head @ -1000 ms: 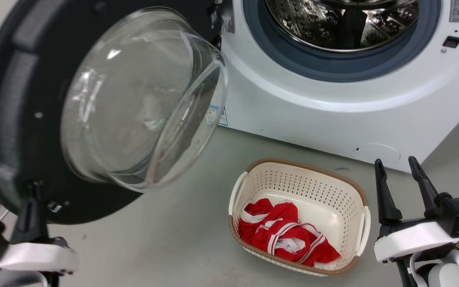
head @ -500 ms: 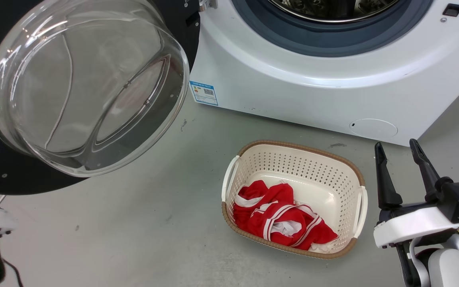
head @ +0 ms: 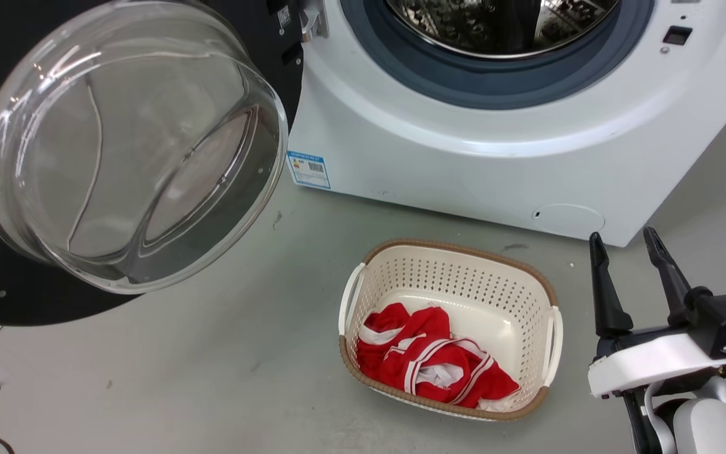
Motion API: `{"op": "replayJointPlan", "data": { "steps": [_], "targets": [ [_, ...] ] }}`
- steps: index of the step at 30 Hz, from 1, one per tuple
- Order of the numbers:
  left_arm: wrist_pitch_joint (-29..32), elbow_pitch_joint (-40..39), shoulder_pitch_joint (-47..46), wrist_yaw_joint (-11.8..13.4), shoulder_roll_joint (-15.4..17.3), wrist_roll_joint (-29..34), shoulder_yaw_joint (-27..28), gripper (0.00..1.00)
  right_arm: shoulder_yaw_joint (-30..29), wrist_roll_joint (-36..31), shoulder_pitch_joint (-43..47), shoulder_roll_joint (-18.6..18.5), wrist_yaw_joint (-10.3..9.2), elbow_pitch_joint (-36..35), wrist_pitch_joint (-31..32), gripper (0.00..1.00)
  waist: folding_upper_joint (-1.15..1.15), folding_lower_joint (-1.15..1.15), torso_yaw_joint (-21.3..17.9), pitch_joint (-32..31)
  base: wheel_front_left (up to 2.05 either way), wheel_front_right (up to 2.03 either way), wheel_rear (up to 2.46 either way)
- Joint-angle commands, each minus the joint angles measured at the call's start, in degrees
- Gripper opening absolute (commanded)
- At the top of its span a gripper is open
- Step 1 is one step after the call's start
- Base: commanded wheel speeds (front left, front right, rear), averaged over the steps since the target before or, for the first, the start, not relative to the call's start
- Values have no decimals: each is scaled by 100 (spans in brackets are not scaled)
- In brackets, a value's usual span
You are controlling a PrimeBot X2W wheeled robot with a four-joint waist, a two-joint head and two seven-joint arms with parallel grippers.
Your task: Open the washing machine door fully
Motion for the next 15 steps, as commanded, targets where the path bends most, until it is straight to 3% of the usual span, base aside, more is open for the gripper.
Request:
{"op": "replayJointPlan", "data": {
  "steps": [1,7,12,13,15],
  "targets": [
    [-25,-138,177,1,-92,82,59,0,-2,36,105,6,-4,31,-42,100,0,0,-42,-130,0,0,0],
    [-20,-750,745,-13,-493,373,111,0,-5,57,219,6,-4,81,-42,100,0,0,-94,-405,0,0,0],
    [-20,-1194,1226,-114,-833,666,-175,1,33,68,296,6,-4,114,-25,100,0,0,-148,-618,0,0,0],
    [-20,-1205,1305,-129,-912,705,-268,24,43,65,316,6,-4,117,-13,100,0,0,-161,-647,0,0,0],
    [-20,-1280,1384,-163,-1053,766,-432,46,61,47,332,5,-4,109,-19,100,0,0,-197,-692,0,0,0]
  ]
}}
